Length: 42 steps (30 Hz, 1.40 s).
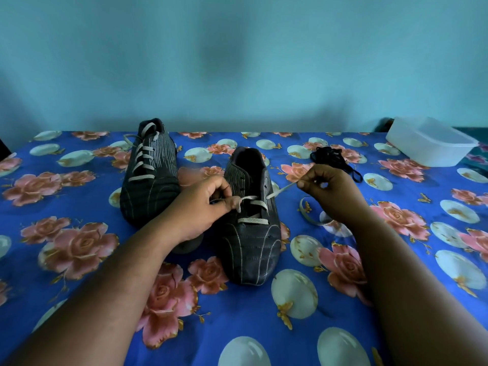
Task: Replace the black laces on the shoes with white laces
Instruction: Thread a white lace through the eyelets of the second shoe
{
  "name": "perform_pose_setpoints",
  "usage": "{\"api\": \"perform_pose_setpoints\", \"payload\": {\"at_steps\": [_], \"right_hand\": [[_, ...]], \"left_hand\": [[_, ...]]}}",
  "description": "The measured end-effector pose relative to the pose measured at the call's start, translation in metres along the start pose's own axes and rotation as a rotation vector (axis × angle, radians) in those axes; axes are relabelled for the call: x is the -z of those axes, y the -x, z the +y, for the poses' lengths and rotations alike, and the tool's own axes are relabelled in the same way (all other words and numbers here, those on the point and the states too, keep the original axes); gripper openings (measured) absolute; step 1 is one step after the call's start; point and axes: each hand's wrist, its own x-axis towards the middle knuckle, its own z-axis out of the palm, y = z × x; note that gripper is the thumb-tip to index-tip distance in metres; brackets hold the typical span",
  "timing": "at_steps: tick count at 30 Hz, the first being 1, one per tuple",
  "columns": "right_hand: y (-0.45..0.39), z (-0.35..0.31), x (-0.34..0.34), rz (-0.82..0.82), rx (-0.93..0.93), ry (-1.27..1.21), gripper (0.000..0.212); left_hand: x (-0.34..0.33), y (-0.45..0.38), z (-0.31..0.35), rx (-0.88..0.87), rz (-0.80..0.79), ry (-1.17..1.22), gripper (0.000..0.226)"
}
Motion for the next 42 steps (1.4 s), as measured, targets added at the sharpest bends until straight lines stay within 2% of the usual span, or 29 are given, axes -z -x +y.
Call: {"api": "perform_pose_setpoints", "payload": {"at_steps": [5,8,10,12,15,17,20,23,26,32,37,39,42], "right_hand": [[-0.003,0.004,-0.001,0.156,-0.117,0.227,0.018],[-0.003,0.008,-0.006,0.127,-0.136,0.350,0.005],[-0.001,0.004,-0.009,0.109,-0.064,0.366,0.018],[0.001,-0.008,-0.011,0.096,0.127,0.276,0.028],[0.006,-0.022,-0.017,-0.036,0.392,0.196,0.025],[0.007,-0.026,-0.023,-0.113,0.416,0.198,0.029],[0.006,-0.023,-0.025,-0.110,0.437,0.175,0.021],[0.006,-0.022,-0.021,-0.154,0.351,0.093,0.007],[0.009,-0.025,-0.019,-0.208,0.275,0.029,0.009],[0.010,-0.029,-0.015,-0.231,0.238,0.072,0.013],[0.008,-0.027,-0.015,-0.215,0.201,-0.018,0.012],[0.007,-0.025,-0.012,-0.206,0.192,-0.051,0.007],[0.005,-0.022,-0.008,-0.197,0.198,-0.066,0.007]], "left_hand": [[0.000,0.001,0.002,0.018,0.022,-0.013,0.022],[0.001,0.002,0.006,0.043,0.028,-0.043,0.022],[0.003,0.003,0.009,0.067,0.027,-0.073,0.024],[0.005,0.004,0.012,0.097,0.017,-0.099,0.027],[0.009,0.006,0.020,0.118,0.018,-0.094,0.033],[0.011,0.007,0.024,0.114,0.022,-0.076,0.031],[0.013,0.007,0.025,0.122,0.019,0.001,0.027],[0.015,0.008,0.026,0.158,-0.001,0.123,0.026],[0.016,0.008,0.026,0.197,-0.037,0.240,0.026],[0.014,0.008,0.029,0.242,-0.063,0.352,0.019],[0.013,0.007,0.026,0.237,-0.030,0.348,0.024],[0.014,0.008,0.024,0.219,-0.030,0.337,0.019],[0.017,0.008,0.023,0.140,-0.009,0.176,0.012]]}}
